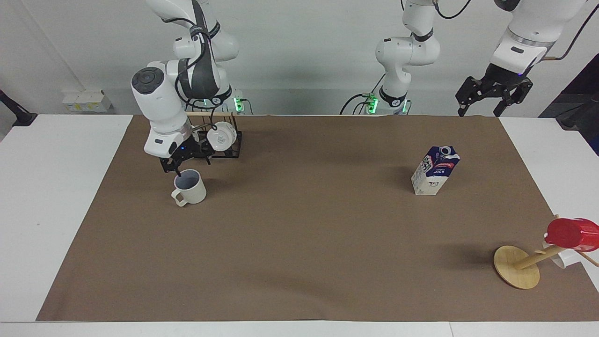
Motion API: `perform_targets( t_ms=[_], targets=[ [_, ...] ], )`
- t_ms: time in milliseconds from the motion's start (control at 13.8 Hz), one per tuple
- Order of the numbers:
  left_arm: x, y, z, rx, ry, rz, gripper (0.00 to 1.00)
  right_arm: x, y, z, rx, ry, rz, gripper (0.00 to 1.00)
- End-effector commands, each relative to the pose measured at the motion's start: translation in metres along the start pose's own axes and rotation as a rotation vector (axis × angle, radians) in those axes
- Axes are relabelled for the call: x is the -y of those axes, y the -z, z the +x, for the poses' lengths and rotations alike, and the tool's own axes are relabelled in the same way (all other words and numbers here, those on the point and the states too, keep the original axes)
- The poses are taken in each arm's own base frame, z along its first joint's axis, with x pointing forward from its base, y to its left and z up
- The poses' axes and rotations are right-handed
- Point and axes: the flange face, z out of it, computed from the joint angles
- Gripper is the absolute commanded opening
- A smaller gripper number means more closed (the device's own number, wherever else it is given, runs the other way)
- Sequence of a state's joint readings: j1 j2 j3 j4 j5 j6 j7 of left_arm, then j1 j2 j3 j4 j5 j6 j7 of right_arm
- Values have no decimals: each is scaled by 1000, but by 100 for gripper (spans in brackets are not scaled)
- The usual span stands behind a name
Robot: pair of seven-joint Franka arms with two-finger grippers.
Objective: Place cup and milk on table
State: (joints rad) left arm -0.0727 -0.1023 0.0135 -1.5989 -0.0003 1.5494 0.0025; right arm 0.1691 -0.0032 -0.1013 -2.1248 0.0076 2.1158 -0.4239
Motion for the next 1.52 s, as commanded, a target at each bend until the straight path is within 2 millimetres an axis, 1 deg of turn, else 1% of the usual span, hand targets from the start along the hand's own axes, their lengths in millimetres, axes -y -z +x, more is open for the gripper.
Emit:
perform_targets(
  t_ms=[0,73,218,363,435,508,725,798,943,1161,1233,1451],
  targets=[
    [4,5,-1,8,-4,6,100,2,-30,-5,-30,32,0,100],
    [4,3,-2,11,-3,6,100,2,-40,-7,-37,31,-4,100],
    [4,1,-3,11,-3,6,100,-4,-55,-10,-27,41,-5,100],
    [1,-1,-3,18,-1,6,100,-8,-64,-14,-27,44,-5,100],
    [1,0,-6,16,-1,6,100,-8,-65,-15,-24,44,-4,100],
    [1,-2,-7,21,-1,6,100,-8,-65,-15,-24,44,-3,83],
    [1,-3,-9,22,-1,6,100,-10,-68,-15,-17,18,-1,16],
    [1,-3,-9,22,-1,6,100,-11,-68,-15,-17,1,-1,0],
    [1,-5,-10,25,-1,6,100,-12,-68,-12,-14,-43,0,0],
    [0,-9,-14,27,-4,5,100,-18,-58,2,-2,-129,4,0],
    [-1,-10,-14,30,-7,5,100,-20,-50,8,-5,-191,2,0],
    [-2,-18,-12,24,-8,5,100,-13,-5,30,-6,-356,4,0]
  ],
)
